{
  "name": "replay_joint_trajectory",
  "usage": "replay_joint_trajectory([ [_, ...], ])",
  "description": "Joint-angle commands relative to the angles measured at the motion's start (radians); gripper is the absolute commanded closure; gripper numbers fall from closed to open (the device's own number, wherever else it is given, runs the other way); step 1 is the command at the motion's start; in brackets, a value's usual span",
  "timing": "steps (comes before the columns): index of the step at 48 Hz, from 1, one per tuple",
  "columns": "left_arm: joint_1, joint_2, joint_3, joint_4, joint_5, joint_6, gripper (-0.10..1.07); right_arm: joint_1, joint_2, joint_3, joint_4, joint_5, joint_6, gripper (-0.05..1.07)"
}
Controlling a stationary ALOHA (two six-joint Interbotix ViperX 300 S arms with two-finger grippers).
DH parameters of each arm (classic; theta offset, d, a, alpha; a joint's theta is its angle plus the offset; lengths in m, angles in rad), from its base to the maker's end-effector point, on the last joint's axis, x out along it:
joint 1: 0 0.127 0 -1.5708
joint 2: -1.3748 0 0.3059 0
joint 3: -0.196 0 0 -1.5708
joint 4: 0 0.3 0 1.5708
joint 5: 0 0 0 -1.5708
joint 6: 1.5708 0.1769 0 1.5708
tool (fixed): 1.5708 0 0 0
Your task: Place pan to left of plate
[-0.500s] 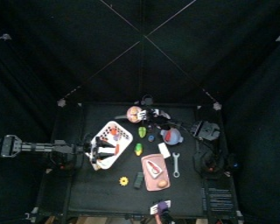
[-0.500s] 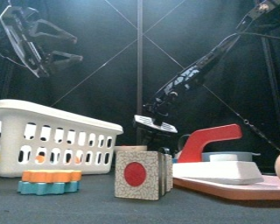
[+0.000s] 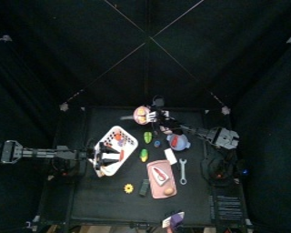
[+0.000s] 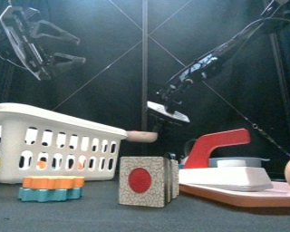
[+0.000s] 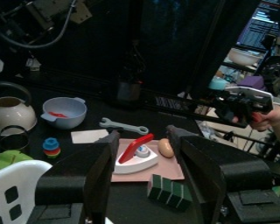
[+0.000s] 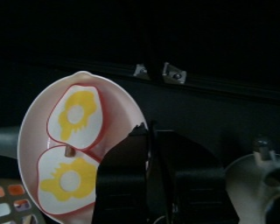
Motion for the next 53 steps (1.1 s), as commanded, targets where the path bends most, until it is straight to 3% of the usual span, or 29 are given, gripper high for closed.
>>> replay_joint_trajectory([
  [1,0.002,-0.034,-0.011,-0.009,-0.003,0.000,0.12,0.008,-0.095,0.021,-0.005,-0.006,0.000,0.78],
  [9,0.002,-0.095,0.021,-0.028,-0.005,0.002,0.12,0.066,-0.183,0.078,-0.005,-0.041,0.002,0.78],
  [20,0.003,-0.138,0.034,-0.044,-0.005,0.002,0.12,0.198,-0.232,0.146,-0.005,-0.118,0.005,0.78],
  [43,0.002,-0.141,0.037,-0.046,-0.006,0.002,0.12,0.492,-0.242,0.229,0.041,-0.084,0.015,0.78],
  [53,0.003,-0.141,0.038,-0.046,-0.005,0.002,0.12,0.588,-0.190,0.242,0.107,-0.072,0.015,0.78],
])
